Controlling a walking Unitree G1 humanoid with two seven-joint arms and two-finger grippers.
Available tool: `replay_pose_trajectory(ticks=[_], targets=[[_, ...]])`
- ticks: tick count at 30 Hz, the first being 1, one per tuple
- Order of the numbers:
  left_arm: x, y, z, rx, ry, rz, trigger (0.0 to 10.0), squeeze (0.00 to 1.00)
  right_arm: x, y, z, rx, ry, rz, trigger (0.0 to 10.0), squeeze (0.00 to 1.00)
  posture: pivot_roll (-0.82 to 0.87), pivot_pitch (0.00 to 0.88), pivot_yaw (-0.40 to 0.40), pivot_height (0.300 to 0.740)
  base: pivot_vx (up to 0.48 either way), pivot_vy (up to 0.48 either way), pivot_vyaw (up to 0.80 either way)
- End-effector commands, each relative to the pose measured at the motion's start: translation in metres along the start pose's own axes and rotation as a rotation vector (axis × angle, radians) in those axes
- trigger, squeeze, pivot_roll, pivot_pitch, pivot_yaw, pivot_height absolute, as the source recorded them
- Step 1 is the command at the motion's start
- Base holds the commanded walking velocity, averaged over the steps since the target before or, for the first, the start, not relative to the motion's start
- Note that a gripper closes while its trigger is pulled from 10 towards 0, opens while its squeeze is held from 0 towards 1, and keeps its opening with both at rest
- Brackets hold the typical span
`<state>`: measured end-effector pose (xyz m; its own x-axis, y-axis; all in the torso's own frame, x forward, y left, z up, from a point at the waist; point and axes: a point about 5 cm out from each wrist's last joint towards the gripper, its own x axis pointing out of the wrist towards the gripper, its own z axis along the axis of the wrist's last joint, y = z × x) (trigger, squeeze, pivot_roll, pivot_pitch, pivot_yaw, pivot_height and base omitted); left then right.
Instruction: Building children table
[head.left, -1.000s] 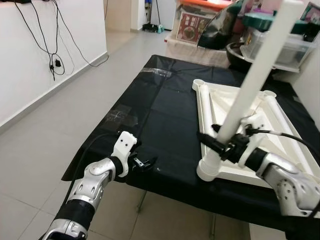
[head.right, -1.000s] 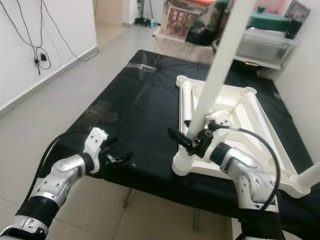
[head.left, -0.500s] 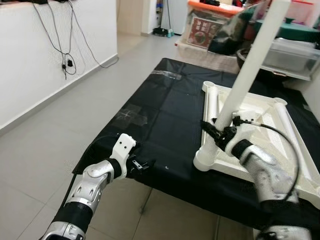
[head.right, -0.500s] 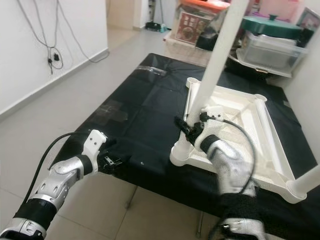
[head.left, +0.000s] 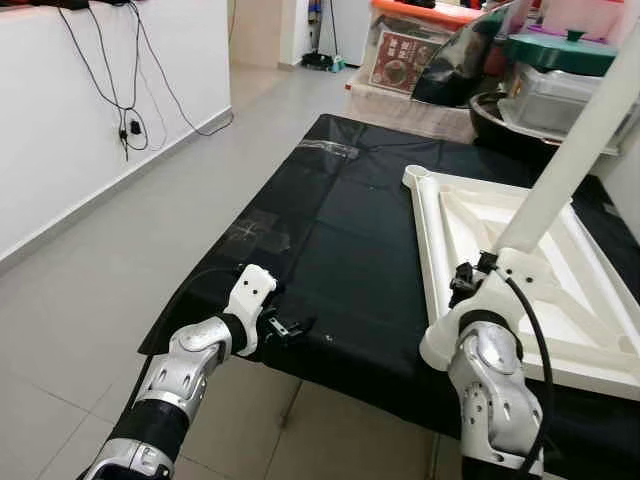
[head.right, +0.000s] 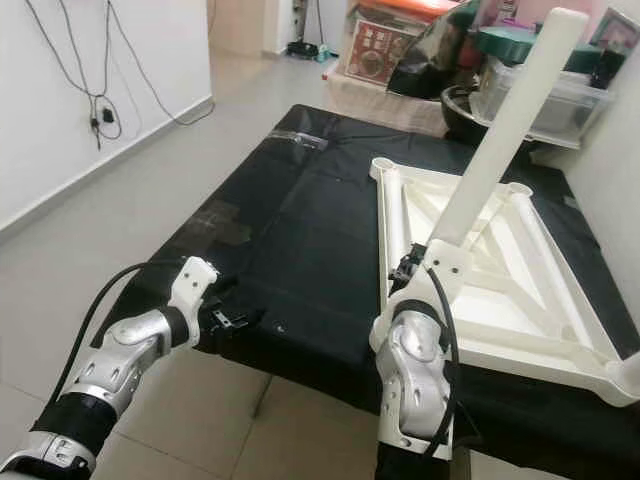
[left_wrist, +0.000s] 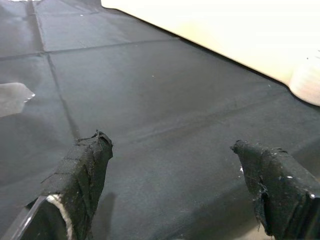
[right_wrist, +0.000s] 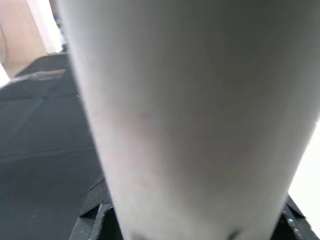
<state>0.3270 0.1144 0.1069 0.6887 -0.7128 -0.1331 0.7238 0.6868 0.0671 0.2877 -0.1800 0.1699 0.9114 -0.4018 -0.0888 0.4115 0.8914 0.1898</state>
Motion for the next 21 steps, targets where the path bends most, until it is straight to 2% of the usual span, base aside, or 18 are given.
replay_pose_trajectory(ticks=[1, 2, 5, 6, 7, 9, 10, 11, 12, 13, 14, 16, 17, 18, 20, 21], targets=[[0.002, -0.002, -0.002, 0.008, 0.015, -0.015, 10.0, 0.0, -0.001, 0.002, 0.004, 0.035, 0.004, 0.021, 10.0, 0.51, 0.14, 0.0, -0.121, 0.74, 0.0, 0.0, 0.0], [0.002, -0.001, -0.002, 0.008, 0.014, -0.013, 10.0, 0.0, -0.002, -0.001, 0.009, 0.041, -0.017, 0.022, 10.0, 1.0, 0.14, 0.0, -0.122, 0.74, 0.0, 0.0, 0.0], [0.003, -0.001, -0.002, 0.007, 0.013, -0.011, 10.0, 0.0, 0.001, -0.004, 0.015, 0.053, -0.034, 0.043, 10.0, 1.0, 0.14, 0.0, -0.122, 0.74, 0.0, 0.0, 0.0], [0.003, -0.002, -0.003, 0.005, 0.012, -0.012, 10.0, 0.0, 0.006, -0.008, 0.025, 0.043, -0.061, 0.081, 10.0, 0.58, 0.13, 0.0, -0.12, 0.74, 0.0, 0.0, 0.0], [0.003, -0.003, -0.003, 0.004, 0.012, -0.014, 10.0, 0.0, 0.011, -0.011, 0.037, 0.076, -0.083, 0.169, 10.0, 0.0, 0.13, 0.0, -0.12, 0.74, 0.0, 0.0, 0.0], [0.003, -0.003, -0.003, 0.004, 0.012, -0.014, 10.0, 0.0, 0.011, -0.011, 0.037, 0.076, -0.083, 0.169, 10.0, 0.0, 0.13, 0.0, -0.12, 0.74, 0.0, 0.0, 0.0], [0.003, -0.003, -0.004, 0.004, 0.013, -0.016, 10.0, 0.0, 0.014, -0.012, 0.052, 0.106, -0.114, 0.297, 10.0, 0.0, 0.13, 0.0, -0.121, 0.74, 0.0, 0.0, 0.0], [0.003, -0.003, -0.004, 0.005, 0.013, -0.016, 10.0, 0.0, 0.007, -0.008, 0.07, 0.163, -0.15, 0.531, 10.0, 0.0, 0.14, 0.0, -0.123, 0.74, 0.0, 0.0, 0.0], [0.003, -0.003, -0.003, 0.005, 0.013, -0.015, 10.0, 0.0, -0.001, -0.005, 0.08, 0.197, -0.175, 0.696, 10.0, 0.0, 0.14, 0.0, -0.123, 0.74, 0.0, 0.0, 0.0], [0.003, -0.003, -0.003, 0.005, 0.013, -0.015, 10.0, 0.0, -0.001, -0.005, 0.08, 0.197, -0.175, 0.696, 10.0, 0.0, 0.14, 0.0, -0.123, 0.74, 0.0, 0.0, 0.0], [0.003, -0.002, -0.003, 0.006, 0.013, -0.014, 10.0, 0.0, -0.012, -0.004, 0.086, 0.168, -0.185, 0.856, 10.0, 0.0, 0.13, 0.0, -0.121, 0.74, 0.0, 0.0, 0.0], [0.003, -0.002, -0.003, 0.006, 0.013, -0.014, 10.0, 0.0, -0.012, -0.004, 0.086, 0.168, -0.185, 0.856, 10.0, 0.0, 0.13, 0.0, -0.121, 0.74, 0.0, 0.0, 0.0], [0.004, -0.002, -0.003, 0.009, 0.012, -0.017, 10.0, 0.0, -0.019, -0.003, 0.072, 0.057, -0.085, 1.051, 10.0, 0.0, 0.13, 0.0, -0.121, 0.74, 0.0, 0.0, 0.0], [0.004, -0.002, -0.003, 0.009, 0.012, -0.017, 10.0, 0.0, -0.019, -0.003, 0.072, 0.057, -0.085, 1.051, 10.0, 0.0, 0.13, 0.0, -0.121, 0.74, 0.0, 0.0, 0.0], [0.005, -0.003, -0.002, 0.01, 0.01, -0.019, 10.0, 0.0, -0.023, 0.003, 0.059, 0.032, -0.007, 1.161, 10.0, 0.0, 0.14, 0.0, -0.131, 0.74, 0.0, 0.0, 0.0], [0.005, -0.003, -0.002, 0.01, 0.01, -0.019, 10.0, 0.0, -0.023, 0.003, 0.059, 0.032, -0.007, 1.161, 10.0, 0.0, 0.14, 0.0, -0.131, 0.74, 0.0, 0.0, 0.0]])
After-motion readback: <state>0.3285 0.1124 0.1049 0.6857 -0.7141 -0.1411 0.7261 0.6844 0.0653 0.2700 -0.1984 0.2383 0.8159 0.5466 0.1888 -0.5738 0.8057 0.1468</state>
